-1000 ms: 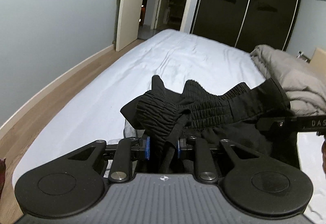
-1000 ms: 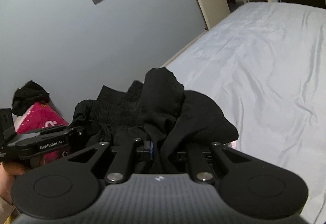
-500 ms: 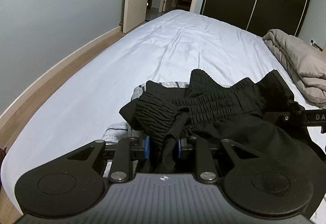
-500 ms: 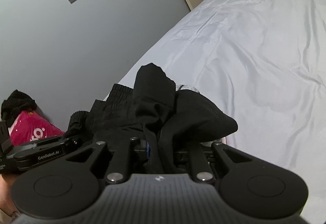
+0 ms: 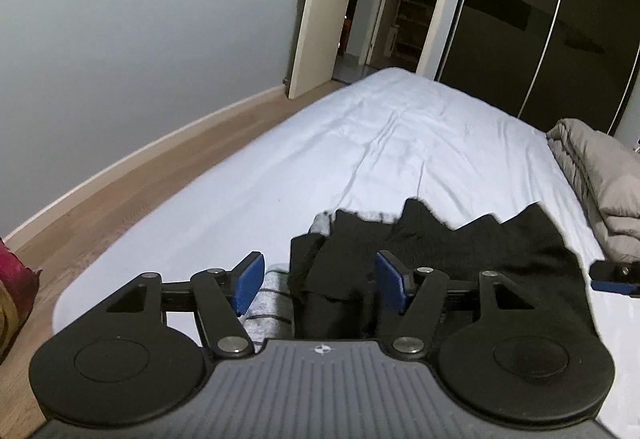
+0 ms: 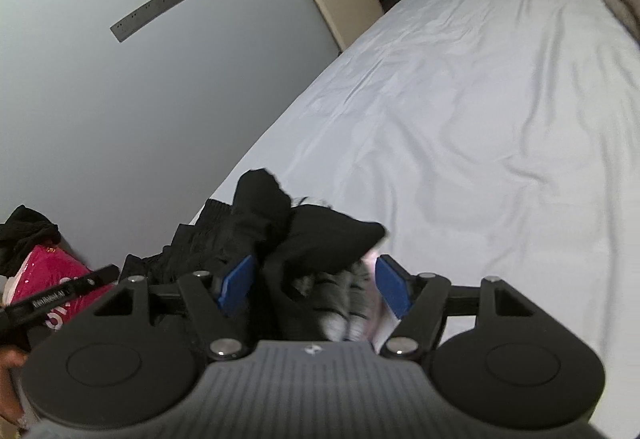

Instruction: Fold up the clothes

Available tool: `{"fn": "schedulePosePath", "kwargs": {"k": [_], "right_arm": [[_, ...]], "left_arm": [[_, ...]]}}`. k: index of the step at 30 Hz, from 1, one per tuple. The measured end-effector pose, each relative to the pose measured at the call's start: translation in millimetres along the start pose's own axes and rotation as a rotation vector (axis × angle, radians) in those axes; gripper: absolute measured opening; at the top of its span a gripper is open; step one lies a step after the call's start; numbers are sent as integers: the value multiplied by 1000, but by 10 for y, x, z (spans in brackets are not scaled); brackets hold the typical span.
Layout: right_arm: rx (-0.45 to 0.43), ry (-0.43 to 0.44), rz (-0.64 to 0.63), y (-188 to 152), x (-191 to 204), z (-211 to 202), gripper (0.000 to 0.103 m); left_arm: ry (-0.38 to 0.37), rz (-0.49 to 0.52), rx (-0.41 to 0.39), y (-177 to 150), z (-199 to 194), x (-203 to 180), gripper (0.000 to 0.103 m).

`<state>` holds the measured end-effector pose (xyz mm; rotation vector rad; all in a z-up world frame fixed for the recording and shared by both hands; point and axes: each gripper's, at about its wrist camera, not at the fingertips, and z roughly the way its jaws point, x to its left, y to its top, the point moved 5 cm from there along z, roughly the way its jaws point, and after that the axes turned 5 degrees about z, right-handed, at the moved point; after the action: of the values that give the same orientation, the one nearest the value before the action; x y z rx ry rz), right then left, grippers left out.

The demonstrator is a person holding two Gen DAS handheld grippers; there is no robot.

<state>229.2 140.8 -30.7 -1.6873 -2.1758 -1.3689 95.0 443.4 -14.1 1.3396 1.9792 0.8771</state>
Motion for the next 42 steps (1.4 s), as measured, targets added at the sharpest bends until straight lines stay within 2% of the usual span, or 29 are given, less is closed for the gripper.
{"fn": "schedulePosePath", "kwargs": {"k": [5,12,16,23,31,39,42], "right_arm": [[-46,-23,-15,2,-79,-541,74],[-118,-66,-86,-134,-169,-1365,82],[-168,-93,-147,-308,-230,-1809,86],[-217,-212,-205,-700,-458,-2431,89],[-273,-357,-265,-1163,-842,-2873,96],[-280,-441,-174,-1422,-1315,-3077,96],[-295,-464,-179,-1483,-1415,-3155,96]], "left_arm": [[-28,66,-54,141,-356,-369,61],[-128,194,-136,194,-874,-1207,67],[-196,256,-166,163,-1124,-1710,68],[-286,314,-213,32,-1389,-2529,70],[-319,363,-209,-462,-1505,-3294,74],[-300,496,-191,-1086,-1453,-3872,75],[-310,519,-172,-1278,-1401,-4019,76]]}}
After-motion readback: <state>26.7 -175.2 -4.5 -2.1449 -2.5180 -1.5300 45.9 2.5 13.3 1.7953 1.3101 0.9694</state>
